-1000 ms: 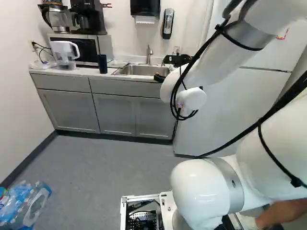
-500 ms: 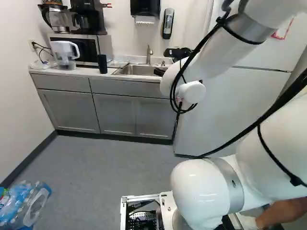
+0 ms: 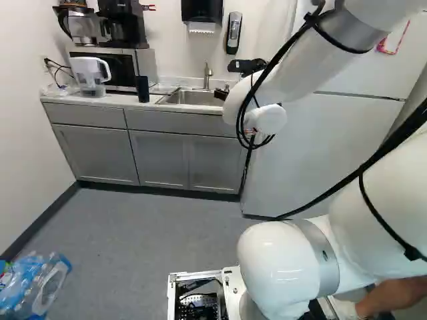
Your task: Rinse the cup and place it in the tray
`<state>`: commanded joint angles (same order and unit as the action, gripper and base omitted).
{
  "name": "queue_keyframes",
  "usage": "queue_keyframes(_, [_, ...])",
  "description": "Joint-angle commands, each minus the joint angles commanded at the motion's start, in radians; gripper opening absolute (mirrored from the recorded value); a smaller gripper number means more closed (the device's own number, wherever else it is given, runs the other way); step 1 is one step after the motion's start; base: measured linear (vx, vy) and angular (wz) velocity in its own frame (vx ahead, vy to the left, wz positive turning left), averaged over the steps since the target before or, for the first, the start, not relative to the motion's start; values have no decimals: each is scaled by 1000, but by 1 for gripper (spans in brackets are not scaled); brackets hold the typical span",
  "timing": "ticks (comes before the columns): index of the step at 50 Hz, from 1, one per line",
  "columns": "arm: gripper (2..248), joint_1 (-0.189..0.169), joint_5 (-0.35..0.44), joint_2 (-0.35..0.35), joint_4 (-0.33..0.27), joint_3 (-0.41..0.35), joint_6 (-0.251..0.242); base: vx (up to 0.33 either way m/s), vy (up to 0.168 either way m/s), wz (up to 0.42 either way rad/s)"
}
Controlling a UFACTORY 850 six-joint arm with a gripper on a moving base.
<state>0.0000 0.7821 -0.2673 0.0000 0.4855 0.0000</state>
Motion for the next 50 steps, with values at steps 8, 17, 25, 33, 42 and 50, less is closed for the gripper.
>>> queue_keyframes(8, [247, 0, -22, -1, 0, 16, 0, 0, 0, 0])
queue_keyframes(17, [247, 0, -47, -1, 0, 36, 0, 0, 0, 0])
queue_keyframes(25, [247, 0, -69, 0, 0, 54, 0, 0, 0, 0])
queue_keyframes(33, [247, 0, -91, 1, 0, 73, 0, 0, 0, 0])
queue_keyframes(42, [247, 0, -114, 3, 0, 94, 0, 0, 0, 0])
queue_keyframes(50, [247, 0, -132, 6, 0, 113, 0, 0, 0, 0])
